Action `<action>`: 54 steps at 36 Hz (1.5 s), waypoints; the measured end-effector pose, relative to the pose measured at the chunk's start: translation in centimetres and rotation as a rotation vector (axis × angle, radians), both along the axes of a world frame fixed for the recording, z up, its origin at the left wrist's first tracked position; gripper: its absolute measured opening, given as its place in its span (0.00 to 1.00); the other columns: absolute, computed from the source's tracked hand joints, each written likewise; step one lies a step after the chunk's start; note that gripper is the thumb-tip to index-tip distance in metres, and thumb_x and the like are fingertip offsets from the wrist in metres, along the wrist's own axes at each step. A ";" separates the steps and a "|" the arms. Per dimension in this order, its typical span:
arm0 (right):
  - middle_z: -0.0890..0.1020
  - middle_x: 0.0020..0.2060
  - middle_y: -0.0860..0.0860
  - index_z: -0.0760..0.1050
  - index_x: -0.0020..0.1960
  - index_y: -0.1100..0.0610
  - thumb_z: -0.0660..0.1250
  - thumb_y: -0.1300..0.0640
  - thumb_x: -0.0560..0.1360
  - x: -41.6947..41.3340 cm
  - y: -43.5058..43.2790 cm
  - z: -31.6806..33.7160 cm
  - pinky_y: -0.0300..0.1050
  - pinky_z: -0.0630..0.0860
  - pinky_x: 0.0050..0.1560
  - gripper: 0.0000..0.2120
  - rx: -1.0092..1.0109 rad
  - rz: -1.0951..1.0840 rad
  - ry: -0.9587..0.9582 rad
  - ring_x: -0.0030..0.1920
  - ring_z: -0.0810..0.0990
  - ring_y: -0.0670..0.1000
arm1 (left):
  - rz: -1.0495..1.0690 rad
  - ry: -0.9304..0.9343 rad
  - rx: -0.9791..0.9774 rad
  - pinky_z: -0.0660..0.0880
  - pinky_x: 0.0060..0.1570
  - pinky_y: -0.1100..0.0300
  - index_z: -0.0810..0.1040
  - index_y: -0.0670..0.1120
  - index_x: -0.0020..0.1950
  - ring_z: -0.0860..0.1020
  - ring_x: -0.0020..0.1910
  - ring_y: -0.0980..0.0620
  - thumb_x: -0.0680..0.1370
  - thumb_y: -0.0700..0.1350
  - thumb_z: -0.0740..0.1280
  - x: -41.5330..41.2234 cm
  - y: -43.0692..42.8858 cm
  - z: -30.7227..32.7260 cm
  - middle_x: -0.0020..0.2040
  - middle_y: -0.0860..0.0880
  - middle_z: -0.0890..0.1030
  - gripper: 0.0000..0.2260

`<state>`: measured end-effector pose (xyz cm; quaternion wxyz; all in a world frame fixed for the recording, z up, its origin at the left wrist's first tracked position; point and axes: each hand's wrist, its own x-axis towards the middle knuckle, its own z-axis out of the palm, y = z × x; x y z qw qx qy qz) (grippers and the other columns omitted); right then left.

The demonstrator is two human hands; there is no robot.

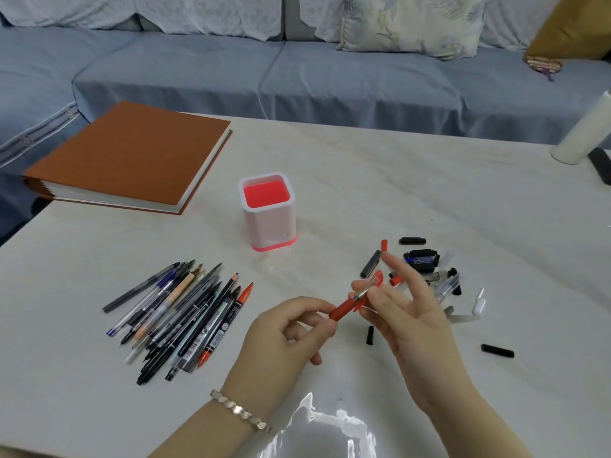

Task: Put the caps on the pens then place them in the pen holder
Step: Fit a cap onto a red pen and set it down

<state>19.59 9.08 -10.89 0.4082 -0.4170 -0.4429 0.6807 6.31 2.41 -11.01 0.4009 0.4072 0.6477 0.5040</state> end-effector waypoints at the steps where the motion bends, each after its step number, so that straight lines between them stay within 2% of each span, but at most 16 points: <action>1: 0.86 0.41 0.50 0.75 0.54 0.46 0.64 0.62 0.73 0.0 -0.1 -0.1 0.35 0.79 0.45 0.14 0.001 0.000 0.000 0.45 0.83 0.46 | 0.004 0.010 -0.005 0.67 0.26 0.73 0.81 0.54 0.39 0.76 0.24 0.55 0.70 0.38 0.70 0.0 0.0 0.0 0.36 0.47 0.82 0.09; 6: 0.86 0.41 0.51 0.77 0.50 0.49 0.67 0.58 0.67 0.2 -0.6 -0.5 0.34 0.79 0.45 0.12 -0.018 -0.014 0.018 0.42 0.83 0.45 | 0.045 0.075 -0.047 0.72 0.30 0.71 0.82 0.49 0.35 0.77 0.25 0.57 0.68 0.42 0.72 -0.2 -0.4 -0.4 0.29 0.49 0.81 0.03; 12: 0.86 0.38 0.51 0.77 0.49 0.52 0.69 0.58 0.64 -0.2 -1.1 -0.8 0.32 0.79 0.40 0.13 -0.013 -0.037 0.004 0.39 0.83 0.45 | -0.028 0.279 -0.049 0.66 0.28 0.68 0.79 0.52 0.38 0.70 0.24 0.59 0.72 0.51 0.67 -0.4 -0.9 -1.2 0.28 0.50 0.77 0.05; 19: 0.86 0.38 0.52 0.77 0.51 0.48 0.66 0.60 0.69 -1.5 -1.8 -1.0 0.38 0.79 0.49 0.13 0.041 -0.087 0.004 0.42 0.84 0.48 | 0.023 -0.076 -0.080 0.62 0.21 0.72 0.81 0.42 0.36 0.65 0.19 0.59 0.73 0.41 0.66 -0.4 -0.4 -0.6 0.22 0.52 0.73 0.08; 23: 0.86 0.38 0.52 0.76 0.52 0.45 0.65 0.61 0.71 -2.0 -1.7 -1.1 0.39 0.79 0.50 0.14 0.057 -0.111 0.022 0.41 0.84 0.49 | -0.052 -0.399 -0.279 0.54 0.18 0.73 0.80 0.43 0.36 0.58 0.16 0.58 0.75 0.45 0.63 -1.0 0.2 0.0 0.22 0.51 0.70 0.12; 25: 0.86 0.38 0.52 0.75 0.52 0.45 0.64 0.62 0.72 -2.1 -1.6 -1.3 0.41 0.79 0.50 0.14 0.044 -0.111 0.025 0.40 0.84 0.48 | -0.087 -0.444 -0.327 0.53 0.18 0.73 0.80 0.43 0.36 0.57 0.16 0.58 0.76 0.47 0.62 -1.2 0.5 0.1 0.22 0.52 0.70 0.13; 29: 0.86 0.37 0.53 0.73 0.53 0.45 0.64 0.65 0.73 -2.6 -1.1 -1.6 0.41 0.81 0.46 0.16 0.019 -0.081 0.039 0.38 0.84 0.50 | -0.087 -0.296 -0.226 0.56 0.18 0.71 0.80 0.43 0.36 0.60 0.15 0.57 0.76 0.45 0.63 -1.3 1.3 -0.6 0.21 0.52 0.73 0.12; 31: 0.86 0.36 0.53 0.72 0.54 0.44 0.66 0.66 0.72 -2.8 -0.7 -1.6 0.39 0.80 0.45 0.19 0.056 -0.048 -0.020 0.36 0.83 0.49 | -0.086 -0.124 -0.165 0.62 0.20 0.68 0.79 0.44 0.34 0.66 0.18 0.57 0.75 0.46 0.64 -1.6 1.6 -1.2 0.23 0.52 0.75 0.12; 35: 0.83 0.34 0.55 0.71 0.58 0.44 0.68 0.65 0.72 -2.8 0.8 -1.9 0.28 0.74 0.37 0.21 0.184 -0.089 -0.215 0.30 0.80 0.42 | -0.042 0.686 -0.082 0.70 0.38 0.65 0.79 0.46 0.40 0.76 0.36 0.55 0.76 0.52 0.59 -4.1 1.0 -3.4 0.37 0.51 0.78 0.14; 38: 0.82 0.36 0.55 0.66 0.58 0.47 0.68 0.63 0.72 -2.8 2.5 -2.7 0.25 0.71 0.32 0.21 0.252 -0.091 -0.388 0.26 0.76 0.39 | 0.038 1.041 -0.053 0.76 0.33 0.59 0.81 0.43 0.41 0.80 0.36 0.45 0.71 0.47 0.61 -6.7 -0.1 -5.3 0.38 0.46 0.81 0.11; 40: 0.81 0.36 0.53 0.68 0.55 0.50 0.69 0.62 0.71 -3.0 3.5 -3.6 0.31 0.76 0.34 0.17 0.275 -0.055 -0.491 0.27 0.78 0.40 | 0.069 1.043 -0.140 0.76 0.29 0.56 0.81 0.41 0.41 0.79 0.35 0.42 0.69 0.38 0.69 -7.6 -0.8 -6.0 0.38 0.44 0.81 0.03; 41: 0.81 0.35 0.52 0.70 0.54 0.52 0.69 0.61 0.71 -3.2 3.9 -4.1 0.35 0.78 0.37 0.14 0.291 -0.038 -0.554 0.28 0.78 0.41 | 0.062 1.042 -0.186 0.75 0.27 0.55 0.80 0.40 0.41 0.79 0.35 0.42 0.67 0.35 0.71 -7.8 -1.1 -6.3 0.38 0.44 0.81 0.05; 44: 0.79 0.37 0.50 0.73 0.53 0.56 0.68 0.60 0.72 -3.6 4.8 -5.4 0.43 0.78 0.46 0.10 0.362 0.027 -0.761 0.38 0.80 0.49 | 0.029 1.076 -0.288 0.75 0.29 0.55 0.79 0.41 0.41 0.78 0.36 0.43 0.67 0.36 0.72 -7.6 -1.6 -6.6 0.38 0.44 0.79 0.05; 47: 0.77 0.42 0.52 0.75 0.50 0.57 0.67 0.60 0.72 -3.3 5.1 -5.7 0.42 0.71 0.47 0.07 0.467 0.100 -0.919 0.44 0.77 0.52 | 0.000 1.093 -0.335 0.75 0.37 0.54 0.77 0.42 0.45 0.76 0.43 0.46 0.72 0.39 0.67 -7.0 -1.4 -6.7 0.42 0.46 0.78 0.03; 51: 0.77 0.45 0.52 0.78 0.48 0.57 0.65 0.62 0.72 -1.5 5.6 -5.6 0.39 0.66 0.44 0.06 0.561 0.146 -1.044 0.44 0.75 0.51 | 0.003 1.129 -0.215 0.73 0.20 0.58 0.78 0.41 0.35 0.76 0.29 0.46 0.58 0.33 0.76 -7.0 -1.3 -7.3 0.33 0.45 0.77 0.11; 54: 0.77 0.51 0.53 0.78 0.51 0.59 0.62 0.66 0.73 1.0 6.7 -5.6 0.38 0.64 0.49 0.10 0.638 0.131 -1.146 0.53 0.74 0.52 | 0.032 1.176 -0.216 0.74 0.21 0.58 0.78 0.40 0.35 0.76 0.29 0.44 0.57 0.32 0.76 -7.2 -1.2 -7.8 0.34 0.43 0.77 0.11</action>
